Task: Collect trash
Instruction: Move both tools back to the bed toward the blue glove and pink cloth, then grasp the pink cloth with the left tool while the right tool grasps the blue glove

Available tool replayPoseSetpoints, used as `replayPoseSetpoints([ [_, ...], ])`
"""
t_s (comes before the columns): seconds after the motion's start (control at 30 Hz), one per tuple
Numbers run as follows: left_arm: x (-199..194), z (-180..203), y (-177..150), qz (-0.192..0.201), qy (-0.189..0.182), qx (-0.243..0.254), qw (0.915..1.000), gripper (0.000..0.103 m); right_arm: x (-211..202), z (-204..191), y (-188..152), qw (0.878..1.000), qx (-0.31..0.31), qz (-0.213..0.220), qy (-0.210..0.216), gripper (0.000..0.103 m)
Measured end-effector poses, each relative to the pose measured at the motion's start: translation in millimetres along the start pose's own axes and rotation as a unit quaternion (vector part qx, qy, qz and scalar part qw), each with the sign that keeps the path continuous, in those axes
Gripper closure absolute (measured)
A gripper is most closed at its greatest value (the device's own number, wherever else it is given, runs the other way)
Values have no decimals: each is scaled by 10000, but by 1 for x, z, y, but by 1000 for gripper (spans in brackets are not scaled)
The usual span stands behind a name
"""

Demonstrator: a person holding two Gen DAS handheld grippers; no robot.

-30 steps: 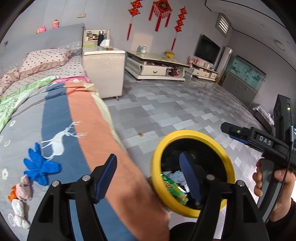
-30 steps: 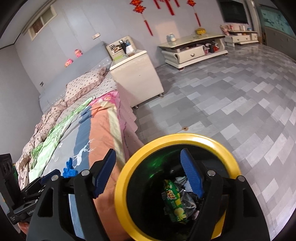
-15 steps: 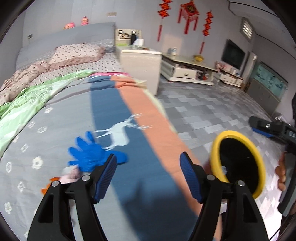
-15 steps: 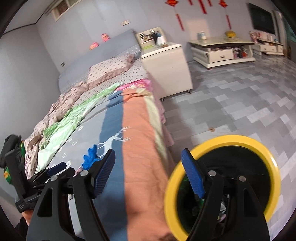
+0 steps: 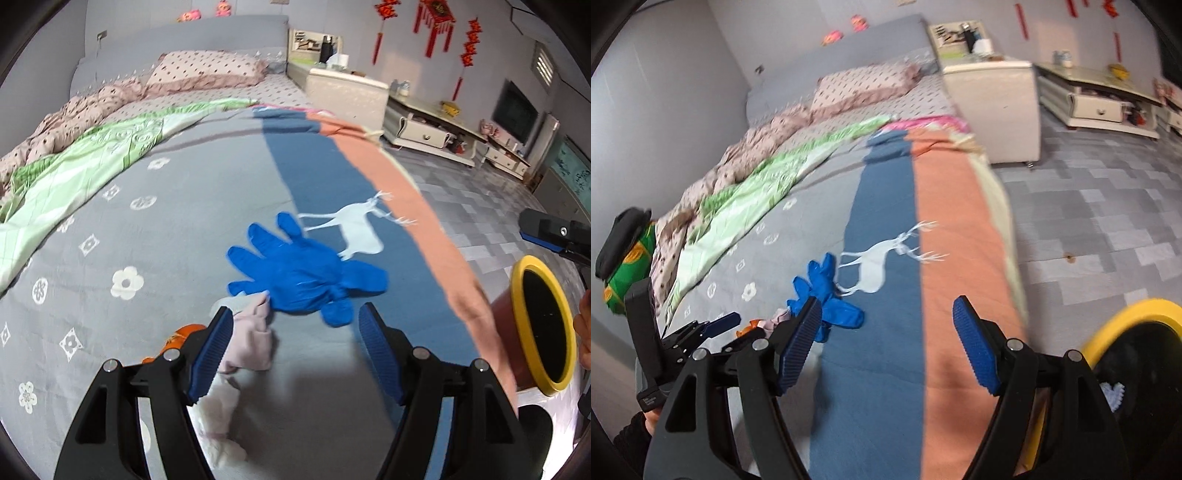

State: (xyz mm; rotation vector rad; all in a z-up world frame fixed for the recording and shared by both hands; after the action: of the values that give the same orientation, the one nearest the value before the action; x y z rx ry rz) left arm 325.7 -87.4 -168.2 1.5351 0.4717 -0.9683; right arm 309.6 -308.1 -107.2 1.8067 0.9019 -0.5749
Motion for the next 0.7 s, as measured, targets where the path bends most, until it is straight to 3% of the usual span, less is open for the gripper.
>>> replayPoseSetpoints([
  [0.27, 40, -19, -14, -311, -45, -188, 9993, 36, 85, -34, -11, 9979, -140, -609, 198, 34],
  [0.6, 58, -27, -16, -250, -229, -376, 9987, 38, 156, -64, -29, 9921, -404, -1130, 367, 41],
  [0.7, 61, -28, -18, -194, -268, -356, 9988, 42, 168, -73, -34, 9904, -528, -1217, 388, 44],
])
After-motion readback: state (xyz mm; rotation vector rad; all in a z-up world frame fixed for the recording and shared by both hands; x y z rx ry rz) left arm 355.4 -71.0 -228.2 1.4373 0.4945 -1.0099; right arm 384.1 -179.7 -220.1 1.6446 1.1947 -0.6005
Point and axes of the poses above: each gripper's, at about its wrist camera, not at the fingertips, and x roughly the way its jaws point, z to its right, y to its top, the point moved 10 cm from there along x, roughly the way its jaws point, and after that the axes turned 6 degrees about x, right-handed, at the moved point
